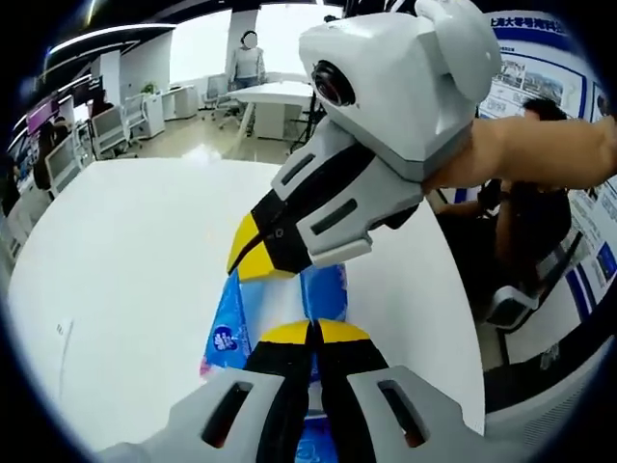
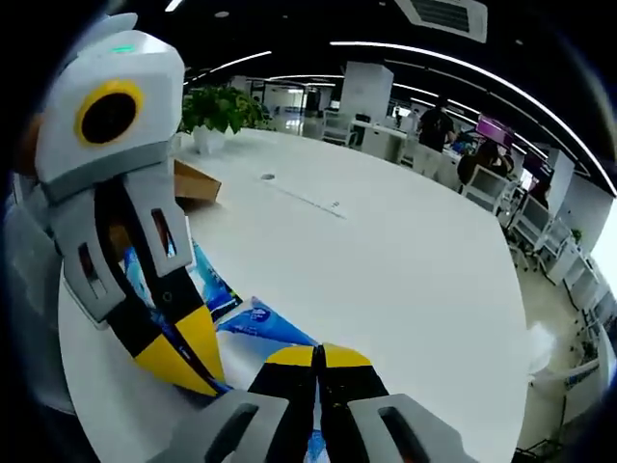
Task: Operate the shoe box by opening the lid, removing the specified soft item, and placing it in the target area until the item is outside and the box remains undamaged.
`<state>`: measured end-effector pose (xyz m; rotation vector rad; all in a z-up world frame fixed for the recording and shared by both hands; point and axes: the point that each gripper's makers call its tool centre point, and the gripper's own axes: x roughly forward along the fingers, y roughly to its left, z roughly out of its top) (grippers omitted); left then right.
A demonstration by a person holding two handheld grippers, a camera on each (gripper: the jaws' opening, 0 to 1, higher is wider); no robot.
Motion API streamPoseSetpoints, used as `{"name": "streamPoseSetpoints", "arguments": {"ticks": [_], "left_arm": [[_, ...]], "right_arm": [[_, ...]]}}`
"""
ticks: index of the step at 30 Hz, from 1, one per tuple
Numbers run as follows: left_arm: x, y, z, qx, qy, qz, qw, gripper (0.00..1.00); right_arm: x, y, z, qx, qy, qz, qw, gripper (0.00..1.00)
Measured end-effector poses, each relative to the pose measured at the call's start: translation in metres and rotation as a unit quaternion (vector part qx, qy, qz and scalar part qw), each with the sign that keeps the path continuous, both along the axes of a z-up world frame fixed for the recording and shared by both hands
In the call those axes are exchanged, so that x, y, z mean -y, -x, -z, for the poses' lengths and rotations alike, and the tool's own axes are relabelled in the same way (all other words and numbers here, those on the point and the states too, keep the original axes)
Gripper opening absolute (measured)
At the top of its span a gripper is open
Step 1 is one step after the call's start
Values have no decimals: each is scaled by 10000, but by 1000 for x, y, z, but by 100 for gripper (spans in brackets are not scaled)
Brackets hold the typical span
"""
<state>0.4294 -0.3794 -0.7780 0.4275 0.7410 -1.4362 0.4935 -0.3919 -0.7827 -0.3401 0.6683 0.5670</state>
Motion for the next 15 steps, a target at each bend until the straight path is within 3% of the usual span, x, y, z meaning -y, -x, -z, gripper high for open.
{"name": "streamPoseSetpoints", "arguments": {"ticks": [15], "left_arm": [[0,4,10,-84,-82,-18,9999,0]], "right_arm": [[1,2,10,-127,-38,113,9998,0]]}}
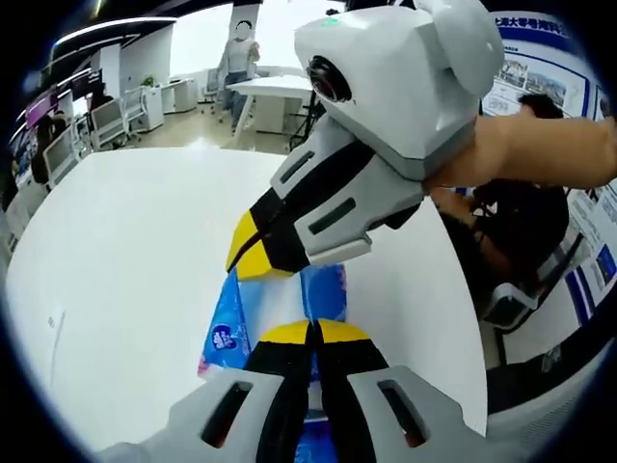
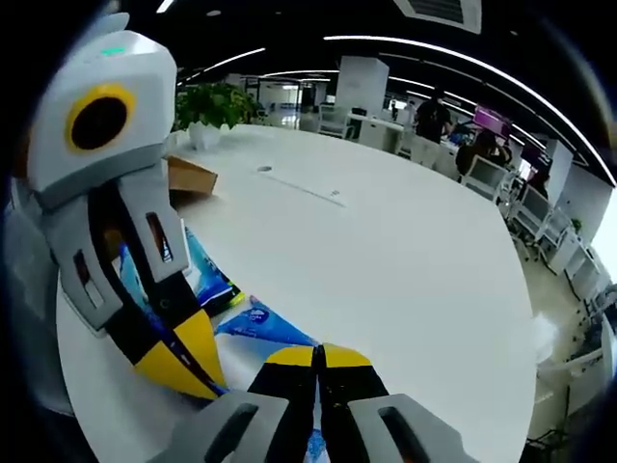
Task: Operate the shoe box by opening the lid, removing the specified soft item, and placing it in the target area until the item is outside and the box remains undamaged.
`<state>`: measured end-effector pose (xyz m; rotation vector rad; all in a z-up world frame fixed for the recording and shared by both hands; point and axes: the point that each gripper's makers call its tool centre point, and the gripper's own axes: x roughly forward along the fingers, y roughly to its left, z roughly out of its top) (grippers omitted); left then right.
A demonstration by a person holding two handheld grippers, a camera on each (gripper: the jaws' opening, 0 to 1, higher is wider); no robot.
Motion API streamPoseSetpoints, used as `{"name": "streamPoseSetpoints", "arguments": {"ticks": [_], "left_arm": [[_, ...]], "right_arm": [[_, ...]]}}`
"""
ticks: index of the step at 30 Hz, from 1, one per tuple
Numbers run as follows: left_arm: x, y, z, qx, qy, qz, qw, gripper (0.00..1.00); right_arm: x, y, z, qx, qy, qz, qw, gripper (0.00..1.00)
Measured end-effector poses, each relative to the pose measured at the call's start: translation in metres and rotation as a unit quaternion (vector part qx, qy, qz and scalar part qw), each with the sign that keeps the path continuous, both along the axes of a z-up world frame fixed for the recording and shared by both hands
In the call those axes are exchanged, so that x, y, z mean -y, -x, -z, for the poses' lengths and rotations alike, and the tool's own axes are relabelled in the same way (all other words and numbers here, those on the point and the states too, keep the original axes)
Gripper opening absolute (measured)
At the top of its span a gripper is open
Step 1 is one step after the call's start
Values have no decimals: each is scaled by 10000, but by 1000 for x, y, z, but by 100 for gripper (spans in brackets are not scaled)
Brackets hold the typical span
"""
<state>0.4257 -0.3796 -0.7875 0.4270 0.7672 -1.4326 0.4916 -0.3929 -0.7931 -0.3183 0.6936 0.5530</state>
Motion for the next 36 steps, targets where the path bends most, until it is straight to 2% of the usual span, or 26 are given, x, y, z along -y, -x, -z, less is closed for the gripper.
{"name": "streamPoseSetpoints", "arguments": {"ticks": [15,36], "left_arm": [[0,3,5,-67,-35,-36,10000,0],[-7,3,-2,231,-103,-24,9997,3]], "right_arm": [[-4,6,2,-89,-34,3,10000,0],[-4,13,-5,-45,193,-40,9998,1]]}}
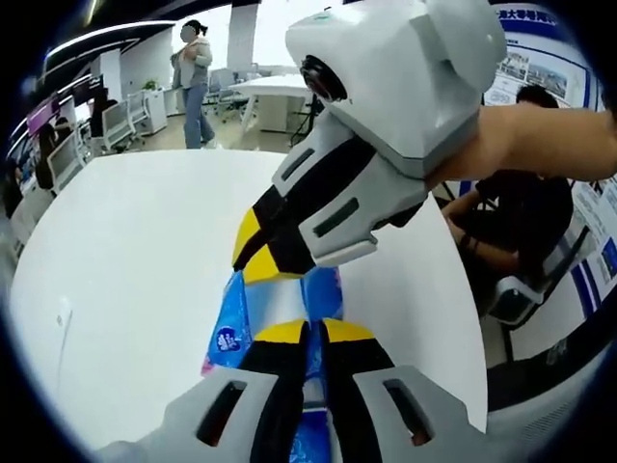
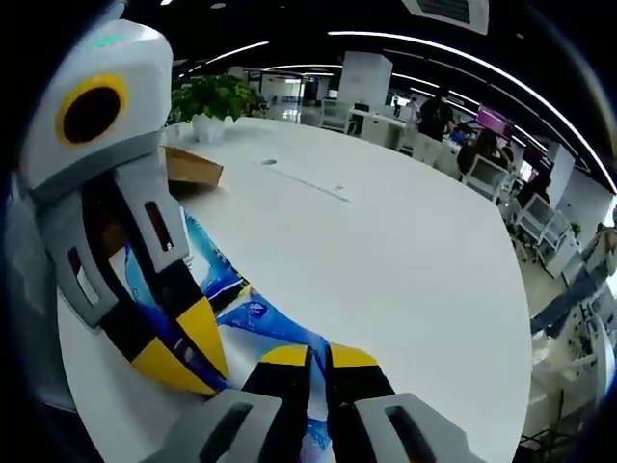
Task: Operate the shoe box by opening the lid, removing the specified soft item, and placing it in the target area until the item is outside and the box remains undamaged.
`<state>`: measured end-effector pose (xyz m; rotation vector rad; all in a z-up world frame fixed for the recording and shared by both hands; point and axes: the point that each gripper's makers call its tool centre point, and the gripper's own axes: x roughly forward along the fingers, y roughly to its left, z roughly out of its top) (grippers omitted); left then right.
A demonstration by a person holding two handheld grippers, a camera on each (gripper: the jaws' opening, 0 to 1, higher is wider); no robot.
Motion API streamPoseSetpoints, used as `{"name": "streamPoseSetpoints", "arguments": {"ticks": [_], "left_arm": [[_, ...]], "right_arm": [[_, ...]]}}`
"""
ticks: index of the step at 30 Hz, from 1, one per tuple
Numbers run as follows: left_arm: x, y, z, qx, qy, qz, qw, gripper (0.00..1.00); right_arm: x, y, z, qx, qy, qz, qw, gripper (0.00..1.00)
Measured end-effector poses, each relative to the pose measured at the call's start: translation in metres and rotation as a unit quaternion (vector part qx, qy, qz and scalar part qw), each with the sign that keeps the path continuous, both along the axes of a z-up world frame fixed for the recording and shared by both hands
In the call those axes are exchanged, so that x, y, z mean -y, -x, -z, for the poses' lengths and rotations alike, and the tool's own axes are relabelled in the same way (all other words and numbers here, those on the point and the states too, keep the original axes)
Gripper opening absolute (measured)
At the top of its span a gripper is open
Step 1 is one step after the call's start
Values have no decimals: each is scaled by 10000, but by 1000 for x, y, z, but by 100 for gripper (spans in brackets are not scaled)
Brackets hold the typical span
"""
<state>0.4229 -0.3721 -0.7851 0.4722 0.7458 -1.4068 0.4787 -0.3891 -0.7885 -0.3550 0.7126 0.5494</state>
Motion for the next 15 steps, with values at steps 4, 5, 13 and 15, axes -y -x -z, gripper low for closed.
{"name": "streamPoseSetpoints", "arguments": {"ticks": [4,5,13,15], "left_arm": [[-4,-1,-4,86,-20,-3,10000,4],[-6,0,-6,92,-5,-12,10000,4],[-16,5,-27,195,63,-41,9998,5],[-19,6,-30,214,70,-59,9997,6]], "right_arm": [[-1,3,-5,23,52,-1,10000,2],[-1,4,-6,24,54,10,10000,2],[-8,13,-26,81,69,33,9999,4],[-12,18,-33,104,97,34,9999,5]]}}
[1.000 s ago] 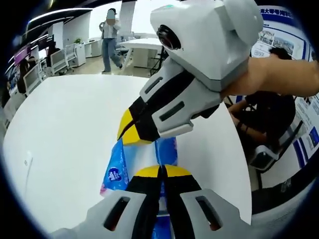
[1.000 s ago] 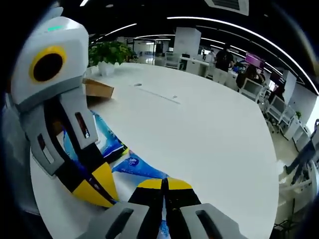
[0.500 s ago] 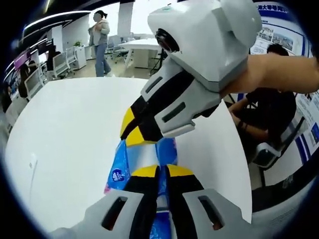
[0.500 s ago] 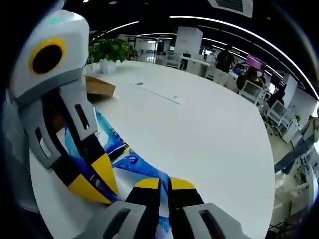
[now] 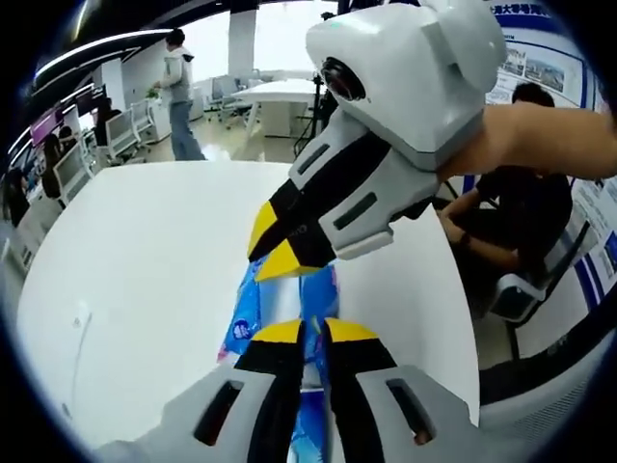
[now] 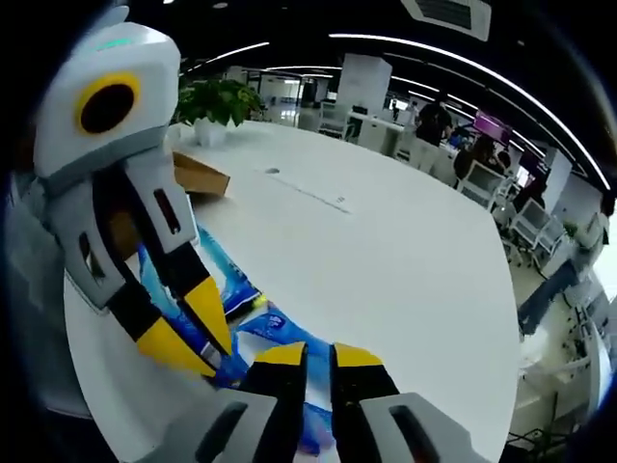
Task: Operate the shoe box by opening the lid, removing the specified soft item, and placing it in the target area until the item is outside and the box remains undamaged.
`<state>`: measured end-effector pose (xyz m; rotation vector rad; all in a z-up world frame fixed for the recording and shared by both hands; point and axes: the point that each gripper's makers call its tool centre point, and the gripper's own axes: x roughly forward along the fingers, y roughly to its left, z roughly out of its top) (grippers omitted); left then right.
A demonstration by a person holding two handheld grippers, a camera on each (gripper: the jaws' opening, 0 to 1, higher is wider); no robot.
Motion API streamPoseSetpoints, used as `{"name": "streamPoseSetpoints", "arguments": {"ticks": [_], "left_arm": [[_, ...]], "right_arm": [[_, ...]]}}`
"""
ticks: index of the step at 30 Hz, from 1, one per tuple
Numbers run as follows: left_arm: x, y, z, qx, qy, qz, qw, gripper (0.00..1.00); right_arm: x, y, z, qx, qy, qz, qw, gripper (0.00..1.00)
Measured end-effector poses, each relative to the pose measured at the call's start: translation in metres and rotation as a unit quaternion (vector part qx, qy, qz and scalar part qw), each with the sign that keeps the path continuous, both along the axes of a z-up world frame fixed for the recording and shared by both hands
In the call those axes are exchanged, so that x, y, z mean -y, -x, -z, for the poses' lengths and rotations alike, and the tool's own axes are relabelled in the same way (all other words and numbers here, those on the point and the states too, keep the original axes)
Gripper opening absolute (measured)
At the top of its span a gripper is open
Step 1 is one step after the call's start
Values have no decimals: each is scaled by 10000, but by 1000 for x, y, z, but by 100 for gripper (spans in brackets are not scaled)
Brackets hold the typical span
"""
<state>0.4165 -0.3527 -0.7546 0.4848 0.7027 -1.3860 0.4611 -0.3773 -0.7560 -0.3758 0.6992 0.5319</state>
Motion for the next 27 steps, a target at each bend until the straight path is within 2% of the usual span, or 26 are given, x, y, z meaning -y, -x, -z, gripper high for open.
{"name": "streamPoseSetpoints", "arguments": {"ticks": [14,27], "left_arm": [[-45,11,-29,86,106,-410,9991,15],[-93,23,-59,184,365,-731,9965,27]], "right_arm": [[-17,25,-28,99,46,28,9999,14],[-46,52,-47,144,-7,180,9997,33]]}}
